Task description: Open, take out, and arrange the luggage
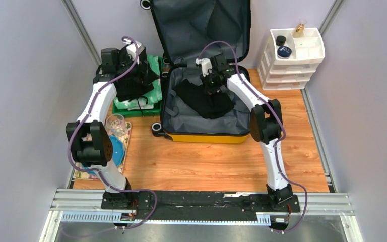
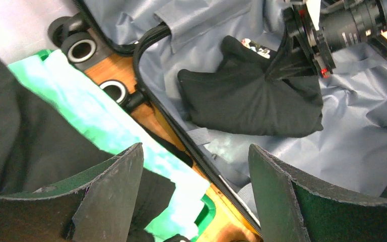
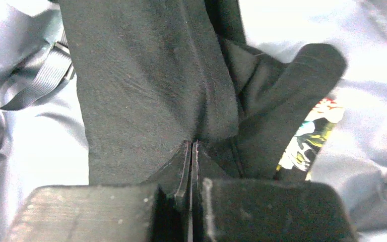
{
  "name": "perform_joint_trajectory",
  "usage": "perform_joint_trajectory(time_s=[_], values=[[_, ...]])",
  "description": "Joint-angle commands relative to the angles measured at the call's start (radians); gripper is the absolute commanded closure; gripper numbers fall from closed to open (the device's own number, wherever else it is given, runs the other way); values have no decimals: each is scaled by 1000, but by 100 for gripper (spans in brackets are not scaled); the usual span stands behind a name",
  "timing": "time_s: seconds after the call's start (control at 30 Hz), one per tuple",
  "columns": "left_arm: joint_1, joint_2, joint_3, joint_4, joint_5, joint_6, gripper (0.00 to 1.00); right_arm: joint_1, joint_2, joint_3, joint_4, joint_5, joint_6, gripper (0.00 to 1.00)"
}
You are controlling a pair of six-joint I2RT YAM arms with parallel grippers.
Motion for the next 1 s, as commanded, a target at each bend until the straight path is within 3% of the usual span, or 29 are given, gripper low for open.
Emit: perform_joint_trajectory(time_s=[0.0, 0.2, 0.4, 0.7, 0.97], values=[[-22, -19, 6, 3, 27, 29, 16, -26, -78, 31, 49, 17, 24, 100], [-25, -20, 2, -22, 19, 49, 16, -68, -153, -24, 68, 63, 84, 100], [-68, -11, -27, -17, 14, 46, 16, -132, -272, -182, 112, 177, 83, 100], [-258, 105, -84, 222, -91, -374, 16, -129, -141, -256, 106, 343, -14, 100], [-393, 302, -46, 380, -304, -693, 15, -121, -102, -207, 80, 294, 3, 100]])
